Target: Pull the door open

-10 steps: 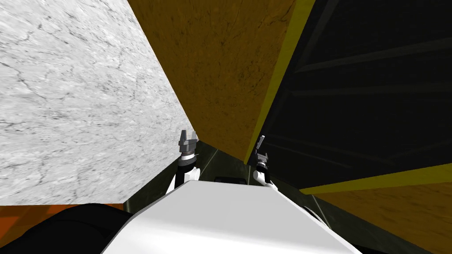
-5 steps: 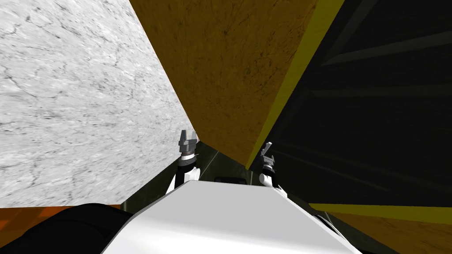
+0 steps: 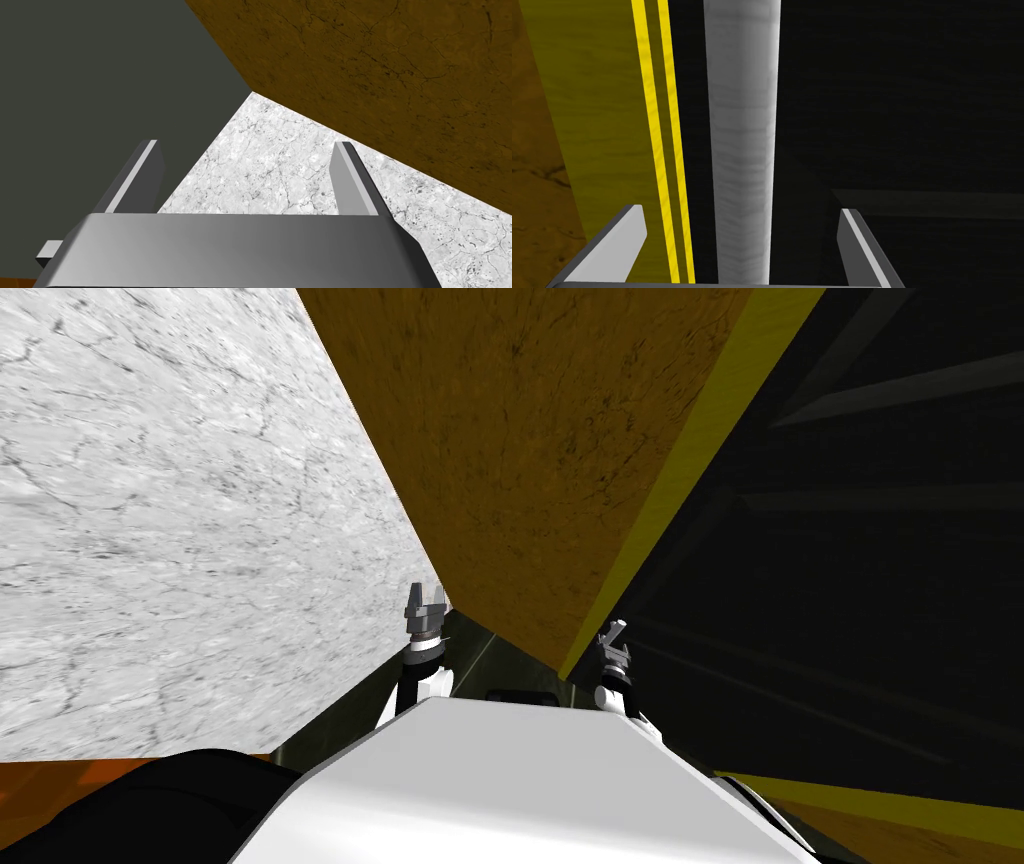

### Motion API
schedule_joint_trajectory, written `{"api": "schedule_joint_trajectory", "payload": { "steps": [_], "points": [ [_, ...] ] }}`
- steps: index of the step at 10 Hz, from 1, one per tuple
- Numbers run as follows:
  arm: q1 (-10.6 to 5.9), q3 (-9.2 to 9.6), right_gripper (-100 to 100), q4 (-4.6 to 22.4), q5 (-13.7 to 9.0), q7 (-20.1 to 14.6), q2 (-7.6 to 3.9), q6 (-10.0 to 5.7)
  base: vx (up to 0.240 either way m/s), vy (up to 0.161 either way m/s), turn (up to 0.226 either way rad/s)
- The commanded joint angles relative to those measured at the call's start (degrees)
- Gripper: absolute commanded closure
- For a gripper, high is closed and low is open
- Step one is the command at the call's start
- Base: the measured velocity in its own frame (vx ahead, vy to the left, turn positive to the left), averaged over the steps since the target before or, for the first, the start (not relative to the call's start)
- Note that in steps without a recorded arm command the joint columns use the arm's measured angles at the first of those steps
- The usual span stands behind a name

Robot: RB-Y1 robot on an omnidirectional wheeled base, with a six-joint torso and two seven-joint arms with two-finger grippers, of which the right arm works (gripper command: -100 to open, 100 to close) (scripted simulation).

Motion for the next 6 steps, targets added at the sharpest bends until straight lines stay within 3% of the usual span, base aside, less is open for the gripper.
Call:
{"api": "schedule_joint_trajectory", "payload": {
  "steps": [1,2,3,4,6],
  "points": [
    [0.53,-0.03,-100,0.5,-0.2,-1.6,-1.19,-0.38,0.140,-0.030,0.069],
    [0.78,-0.06,-100,0.6,-0.3,-2.3,-1.76,-0.47,0.137,-0.012,0.018],
    [0.39,0.32,-100,1.4,0.0,-2.0,-1.07,-0.70,0.035,0.014,-0.024],
    [0.39,0.32,100,1.4,0.0,-2.0,-1.07,-0.70,-0.026,0.014,0.031],
    [0.39,0.32,100,1.4,0.0,-2.0,-1.07,-0.70,-0.014,-0.004,-0.011]
  ]
}}
